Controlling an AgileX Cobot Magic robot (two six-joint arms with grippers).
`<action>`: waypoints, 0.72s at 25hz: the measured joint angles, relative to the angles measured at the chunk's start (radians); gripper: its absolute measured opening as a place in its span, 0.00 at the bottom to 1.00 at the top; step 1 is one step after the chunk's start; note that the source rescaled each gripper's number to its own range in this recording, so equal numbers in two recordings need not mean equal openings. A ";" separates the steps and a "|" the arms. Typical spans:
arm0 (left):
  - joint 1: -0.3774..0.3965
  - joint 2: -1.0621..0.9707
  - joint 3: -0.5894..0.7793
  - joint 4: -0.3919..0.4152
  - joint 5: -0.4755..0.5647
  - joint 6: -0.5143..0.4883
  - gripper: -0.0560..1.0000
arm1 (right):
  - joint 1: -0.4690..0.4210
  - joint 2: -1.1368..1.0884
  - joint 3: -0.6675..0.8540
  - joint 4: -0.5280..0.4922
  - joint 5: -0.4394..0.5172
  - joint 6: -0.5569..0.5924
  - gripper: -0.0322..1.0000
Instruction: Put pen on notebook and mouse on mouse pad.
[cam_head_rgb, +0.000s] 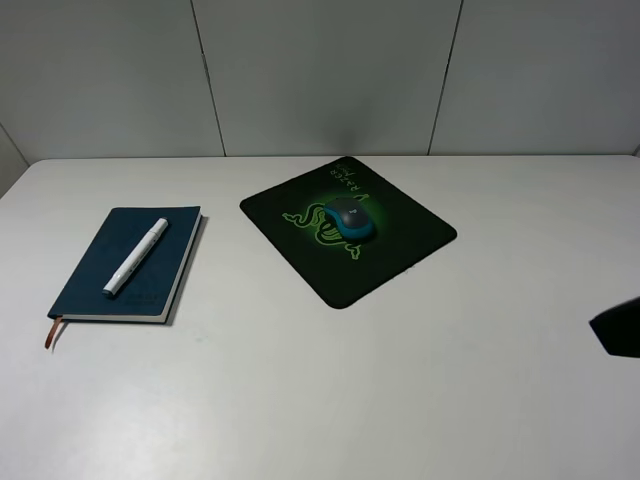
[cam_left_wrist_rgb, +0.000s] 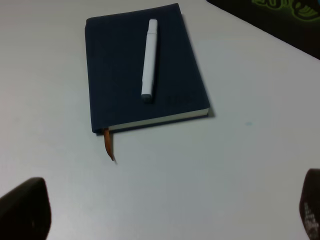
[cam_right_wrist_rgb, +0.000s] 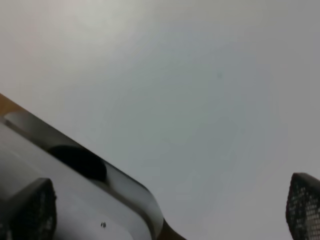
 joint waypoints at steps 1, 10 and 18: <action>0.000 0.000 0.000 0.000 0.000 0.000 1.00 | 0.000 -0.034 0.012 -0.001 0.000 0.000 1.00; 0.000 0.000 0.000 0.000 0.000 0.000 1.00 | -0.163 -0.401 0.111 -0.047 -0.030 0.000 1.00; 0.000 0.000 0.000 0.000 0.000 0.000 1.00 | -0.396 -0.673 0.241 -0.072 -0.164 0.000 1.00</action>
